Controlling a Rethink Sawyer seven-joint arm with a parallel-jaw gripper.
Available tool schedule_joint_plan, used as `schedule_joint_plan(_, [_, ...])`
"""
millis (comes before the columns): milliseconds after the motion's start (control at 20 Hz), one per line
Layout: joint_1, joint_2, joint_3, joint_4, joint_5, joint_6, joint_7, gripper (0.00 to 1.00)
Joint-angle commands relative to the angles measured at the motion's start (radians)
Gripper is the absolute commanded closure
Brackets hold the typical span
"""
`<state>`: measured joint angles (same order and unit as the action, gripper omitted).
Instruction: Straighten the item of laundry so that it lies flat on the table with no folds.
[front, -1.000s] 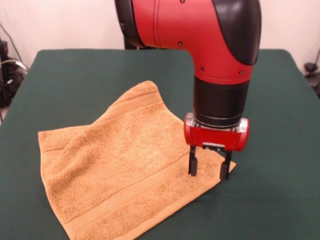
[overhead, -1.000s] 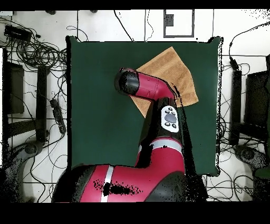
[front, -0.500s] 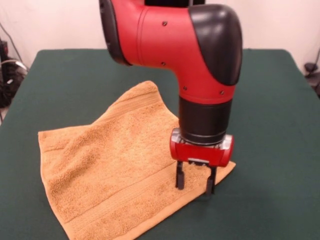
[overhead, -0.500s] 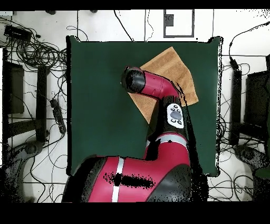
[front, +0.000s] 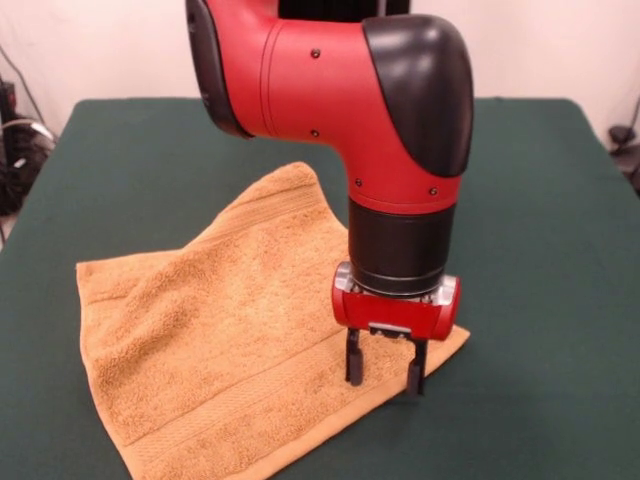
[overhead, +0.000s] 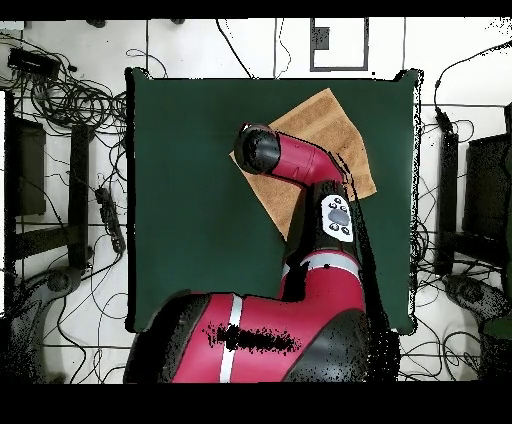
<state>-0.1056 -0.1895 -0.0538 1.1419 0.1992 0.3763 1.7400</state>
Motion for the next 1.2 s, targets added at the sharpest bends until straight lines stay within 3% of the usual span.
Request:
schedule_joint_plan(50, [0.001,0.024,0.117,0.009,0.023,-0.031,0.147,0.00])
schedule_joint_plan(300, [-0.003,0.021,0.128,0.015,0.019,-0.035,0.140,0.00])
schedule_joint_plan(350, [-0.004,0.019,0.130,0.019,0.018,-0.041,0.143,1.00])
schedule_joint_plan(1000, [0.019,-0.001,0.105,0.041,0.029,-0.037,0.181,1.00])
schedule_joint_plan(1200, [0.025,-0.013,0.110,0.032,0.054,0.019,0.195,1.00])
